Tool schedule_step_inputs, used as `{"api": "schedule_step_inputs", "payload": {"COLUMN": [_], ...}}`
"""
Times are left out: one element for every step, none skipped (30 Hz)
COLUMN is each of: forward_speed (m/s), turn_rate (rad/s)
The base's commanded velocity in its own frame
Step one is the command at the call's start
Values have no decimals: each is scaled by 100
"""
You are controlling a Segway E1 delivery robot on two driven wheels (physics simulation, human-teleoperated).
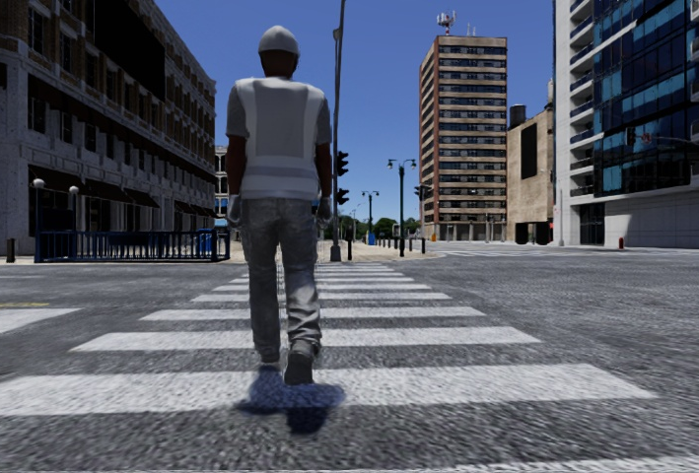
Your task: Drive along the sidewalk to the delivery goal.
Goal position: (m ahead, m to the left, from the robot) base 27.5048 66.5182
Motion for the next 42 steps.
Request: {"api": "schedule_step_inputs", "payload": {"forward_speed": [189,189,189,189,190,190,190,190,190,190,190,190,190,190,190,190,190,190,190,190,190,190,190,190,190,190,190,190,190,190,190,190,190,190,190,190,190,190,190,190,190,190], "turn_rate": [0,0,0,-99,-120,-120,-120,-120,-120,-110,-110,0,0,0,0,0,0,0,0,0,0,0,0,0,0,0,0,0,0,0,0,0,0,0,0,0,0,0,0,0,0,0]}}
